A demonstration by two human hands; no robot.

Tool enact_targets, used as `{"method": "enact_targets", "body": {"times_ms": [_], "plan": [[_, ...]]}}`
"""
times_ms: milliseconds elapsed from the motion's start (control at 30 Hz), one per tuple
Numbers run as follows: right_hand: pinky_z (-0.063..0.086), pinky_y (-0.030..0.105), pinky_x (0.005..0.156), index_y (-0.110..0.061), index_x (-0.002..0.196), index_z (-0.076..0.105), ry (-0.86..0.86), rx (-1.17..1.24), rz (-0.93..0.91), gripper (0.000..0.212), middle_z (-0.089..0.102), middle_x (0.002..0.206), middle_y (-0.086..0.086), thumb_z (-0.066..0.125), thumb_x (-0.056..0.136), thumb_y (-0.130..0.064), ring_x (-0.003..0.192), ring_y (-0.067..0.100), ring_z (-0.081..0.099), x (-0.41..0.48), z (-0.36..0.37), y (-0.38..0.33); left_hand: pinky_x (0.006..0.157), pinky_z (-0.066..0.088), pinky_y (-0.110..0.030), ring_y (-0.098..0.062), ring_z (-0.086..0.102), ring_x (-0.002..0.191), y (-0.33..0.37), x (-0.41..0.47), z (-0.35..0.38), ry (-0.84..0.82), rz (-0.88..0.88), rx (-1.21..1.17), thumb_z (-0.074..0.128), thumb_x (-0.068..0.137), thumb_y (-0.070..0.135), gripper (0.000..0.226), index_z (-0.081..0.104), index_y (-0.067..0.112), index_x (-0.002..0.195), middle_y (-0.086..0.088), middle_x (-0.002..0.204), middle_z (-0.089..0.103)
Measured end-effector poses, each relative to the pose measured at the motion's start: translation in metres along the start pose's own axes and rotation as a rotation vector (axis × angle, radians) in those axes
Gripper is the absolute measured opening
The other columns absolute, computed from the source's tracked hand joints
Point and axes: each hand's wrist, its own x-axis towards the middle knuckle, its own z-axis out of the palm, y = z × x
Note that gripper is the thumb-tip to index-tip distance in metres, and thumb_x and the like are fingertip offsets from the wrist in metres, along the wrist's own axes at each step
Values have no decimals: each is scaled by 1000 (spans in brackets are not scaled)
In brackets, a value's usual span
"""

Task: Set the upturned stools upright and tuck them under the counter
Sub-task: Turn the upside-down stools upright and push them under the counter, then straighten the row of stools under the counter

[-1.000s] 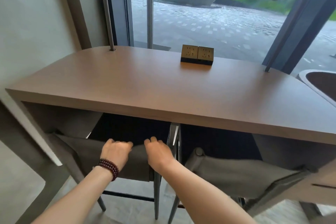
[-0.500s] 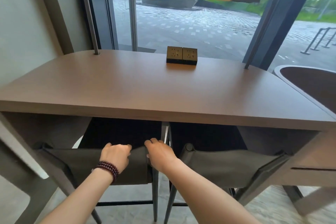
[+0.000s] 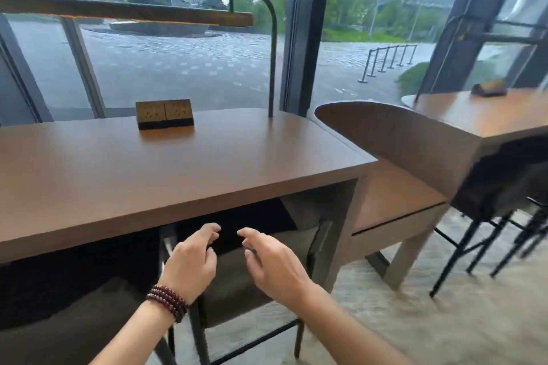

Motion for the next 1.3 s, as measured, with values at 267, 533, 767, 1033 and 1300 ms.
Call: {"method": "enact_targets", "body": {"times_ms": [267, 533, 767, 1033, 1300], "plan": [[50, 29, 91, -28, 143, 37, 82, -110, 367, 48, 64, 121, 0, 44, 96, -23, 106, 14, 61, -122, -150, 135, 96, 44, -22, -13, 62, 108, 164, 22, 139, -126, 126, -168, 52, 86, -3, 42, 53, 15, 124, -2, 117, 66], [41, 22, 90, -40, 149, 17, 167, -177, 553, 58, 59, 131, 1, 43, 99, -28, 121, 11, 54, -213, -299, 252, 102, 33, -19, -15, 55, 117, 331, 39, 272, -187, 244, -255, 53, 81, -8, 47, 54, 8, 125, -4, 125, 61], [46, 33, 94, -44, 150, 9, 228, -184, 647, 61, 59, 132, 4, 40, 98, -33, 120, 19, 57, -237, -385, 346, 103, 30, -16, -15, 52, 120, 432, 81, 359, -266, 365, -244, 57, 81, -2, 48, 53, 9, 127, -3, 128, 57], [46, 32, 94, -44, 149, 13, 264, -153, 734, 61, 59, 128, 8, 42, 98, -27, 117, 18, 57, -202, -478, 498, 101, 32, -17, -13, 49, 120, 526, 183, 455, -262, 409, -269, 56, 84, 4, 46, 49, 12, 129, 0, 129, 53], [41, 24, 90, -41, 150, 18, 310, -71, 851, 63, 60, 121, 5, 46, 96, -25, 101, 11, 57, -184, -562, 639, 100, 35, -15, -12, 49, 119, 612, 270, 553, -340, 379, -234, 53, 86, 6, 47, 47, 15, 131, 2, 132, 50]]}}
